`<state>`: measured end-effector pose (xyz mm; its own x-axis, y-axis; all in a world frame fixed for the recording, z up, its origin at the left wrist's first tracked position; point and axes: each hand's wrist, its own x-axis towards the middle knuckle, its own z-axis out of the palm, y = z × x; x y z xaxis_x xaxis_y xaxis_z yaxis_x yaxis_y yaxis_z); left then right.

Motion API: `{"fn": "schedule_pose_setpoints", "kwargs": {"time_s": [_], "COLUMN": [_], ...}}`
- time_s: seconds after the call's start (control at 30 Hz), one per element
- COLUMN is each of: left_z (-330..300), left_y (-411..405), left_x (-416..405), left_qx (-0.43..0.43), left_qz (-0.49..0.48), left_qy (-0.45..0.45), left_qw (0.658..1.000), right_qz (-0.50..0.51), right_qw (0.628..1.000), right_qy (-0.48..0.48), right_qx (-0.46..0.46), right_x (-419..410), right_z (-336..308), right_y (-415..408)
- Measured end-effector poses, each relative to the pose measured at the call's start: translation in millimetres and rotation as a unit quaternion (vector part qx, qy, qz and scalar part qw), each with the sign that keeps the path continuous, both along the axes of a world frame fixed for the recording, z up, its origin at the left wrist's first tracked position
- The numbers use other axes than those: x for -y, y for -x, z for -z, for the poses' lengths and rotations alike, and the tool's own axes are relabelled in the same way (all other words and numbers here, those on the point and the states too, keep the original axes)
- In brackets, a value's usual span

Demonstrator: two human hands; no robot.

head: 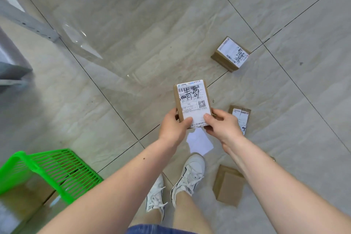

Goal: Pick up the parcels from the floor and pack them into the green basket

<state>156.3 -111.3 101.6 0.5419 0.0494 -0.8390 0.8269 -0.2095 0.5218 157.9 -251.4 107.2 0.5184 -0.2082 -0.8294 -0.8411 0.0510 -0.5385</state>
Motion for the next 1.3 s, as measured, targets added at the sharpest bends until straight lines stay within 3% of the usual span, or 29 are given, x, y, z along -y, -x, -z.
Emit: {"fn": "schedule_pose_setpoints", "kwargs": {"time_s": [0.23, 0.5, 0.9, 1.3], "left_z": [-107, -173, -211, -207], "left_y": [2, 24, 143, 264], "left_x": [-50, -98, -181, -331], "left_qx": [0.035, 0.063, 0.063, 0.057], "left_qz": [0.002, -0.04, -0.172, -0.274], "left_qy": [-0.034, -0.046, -0.075, -0.092], "left_qw": [0.999, 0.996, 0.98, 0.956], "right_qz": [-0.011, -0.031, -0.163, -0.269], "right_qw": [1.0, 0.997, 0.984, 0.961], "right_qy": [-0.004, -0.011, -0.036, -0.039], "right_qx": [0.024, 0.066, 0.062, 0.051], "right_x": [-41, -87, -179, -342], "right_z": [-110, -192, -212, -208], "right_y": [3, 14, 90, 182]}}
